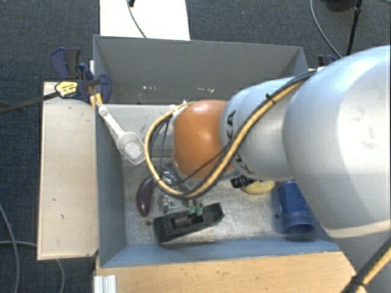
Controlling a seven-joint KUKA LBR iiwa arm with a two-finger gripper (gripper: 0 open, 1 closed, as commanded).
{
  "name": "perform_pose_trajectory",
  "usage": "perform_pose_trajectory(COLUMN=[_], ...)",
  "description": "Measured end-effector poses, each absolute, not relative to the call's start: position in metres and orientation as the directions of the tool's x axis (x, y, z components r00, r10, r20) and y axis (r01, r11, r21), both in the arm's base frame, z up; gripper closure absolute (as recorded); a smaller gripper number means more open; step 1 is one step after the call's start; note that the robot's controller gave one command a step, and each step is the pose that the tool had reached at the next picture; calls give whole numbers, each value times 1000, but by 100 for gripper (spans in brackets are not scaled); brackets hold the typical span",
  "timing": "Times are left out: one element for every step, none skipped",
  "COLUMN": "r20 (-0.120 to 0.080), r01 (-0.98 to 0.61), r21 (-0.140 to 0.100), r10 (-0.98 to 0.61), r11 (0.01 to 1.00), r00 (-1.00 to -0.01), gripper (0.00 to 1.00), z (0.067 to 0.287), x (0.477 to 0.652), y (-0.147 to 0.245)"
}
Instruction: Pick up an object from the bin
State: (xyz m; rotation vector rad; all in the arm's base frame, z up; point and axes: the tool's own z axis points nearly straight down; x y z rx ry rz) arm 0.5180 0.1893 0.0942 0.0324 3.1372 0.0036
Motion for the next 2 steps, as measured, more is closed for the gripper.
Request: perform_pose_trajectory(r20=[-4, 5], r01=[23, 8], r21=[2, -2], r10=[23, 8], r11=[1000, 1000], r00=[-1000, -1000], gripper=[100, 100], z=[94, 140], x=[518, 517], y=[189, 203])
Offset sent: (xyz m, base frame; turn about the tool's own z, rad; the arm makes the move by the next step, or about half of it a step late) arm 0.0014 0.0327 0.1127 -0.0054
